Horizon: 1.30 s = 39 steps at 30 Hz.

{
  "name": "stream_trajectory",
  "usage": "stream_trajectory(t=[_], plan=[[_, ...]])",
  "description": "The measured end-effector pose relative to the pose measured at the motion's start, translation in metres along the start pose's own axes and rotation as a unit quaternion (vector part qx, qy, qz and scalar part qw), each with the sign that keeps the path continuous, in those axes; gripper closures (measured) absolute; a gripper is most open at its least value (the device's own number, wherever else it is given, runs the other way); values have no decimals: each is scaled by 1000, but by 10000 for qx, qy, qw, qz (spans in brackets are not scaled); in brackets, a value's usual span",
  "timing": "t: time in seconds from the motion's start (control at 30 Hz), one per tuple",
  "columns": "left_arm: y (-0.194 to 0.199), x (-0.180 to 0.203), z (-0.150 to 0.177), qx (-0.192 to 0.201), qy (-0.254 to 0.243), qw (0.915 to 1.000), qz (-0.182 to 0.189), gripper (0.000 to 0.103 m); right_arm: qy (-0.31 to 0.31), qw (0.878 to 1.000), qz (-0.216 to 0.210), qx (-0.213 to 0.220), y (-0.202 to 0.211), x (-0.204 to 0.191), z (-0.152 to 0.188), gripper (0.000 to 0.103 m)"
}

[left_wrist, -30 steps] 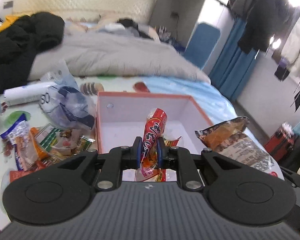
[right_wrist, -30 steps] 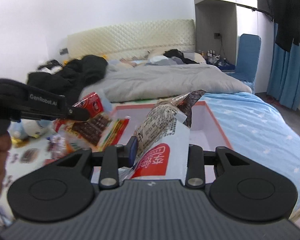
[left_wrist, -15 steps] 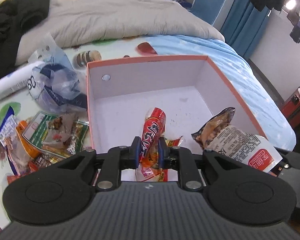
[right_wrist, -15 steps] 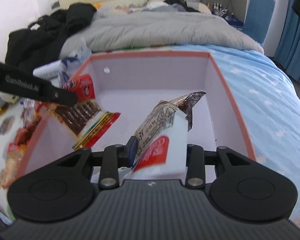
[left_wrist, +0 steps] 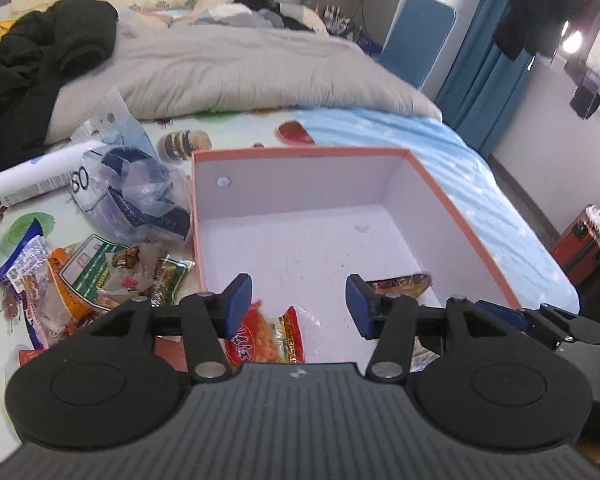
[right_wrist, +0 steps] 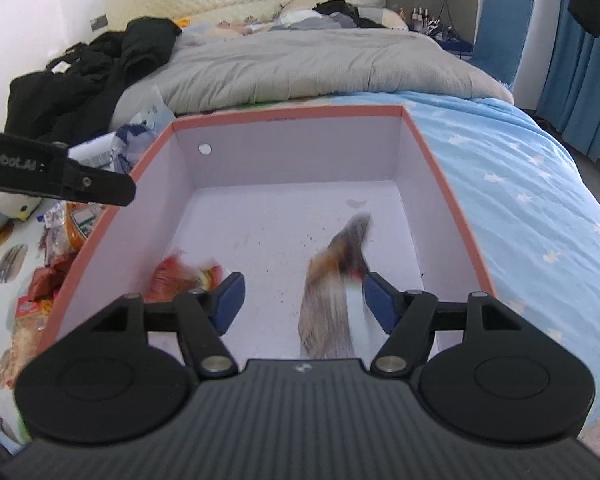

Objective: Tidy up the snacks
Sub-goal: 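Withdraw both tools from the pink box back toward the snack pile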

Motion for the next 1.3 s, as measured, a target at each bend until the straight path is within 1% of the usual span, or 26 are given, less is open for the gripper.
stream_trajectory(t=[0.17, 0.33, 0.47, 0.57, 0.83, 1.1, 1.3], plan=[[22, 0, 17, 327, -58, 9994, 12, 45, 7, 9996, -51, 271, 19, -3, 9, 35], [49, -1, 40, 750, -186, 9969, -126, 45, -47, 9980, -191, 596, 38, -9, 21, 35], [67, -2, 59, 1030, -240, 9942, -219, 45, -119, 9967, -269, 762, 48, -12, 31, 35], [76, -5, 73, 1149, -219, 9928, -245, 45, -102, 9957, -246, 886, 55, -18, 40, 35], [93, -19, 111, 1267, -131, 9915, -268, 45, 3, 9931, -301, 1129, 75, -34, 62, 35], [112, -38, 147, 1316, 22, 9908, -325, 45, -41, 9903, -520, 1291, 91, -49, 83, 35], [120, -55, 173, 1286, 170, 9908, -380, 45, 60, 9888, -669, 1335, 98, -65, 98, 35]])
Point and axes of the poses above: each gripper's, at about its wrist camera, not at the fingertips, and y roughly against the way its jaws point, x to its right, z to its underside, the point moved 1 cm from there along -y, roughly the way its jaws point, and after that the axes turned 15 degrees about -x, right-handed, at the moved point
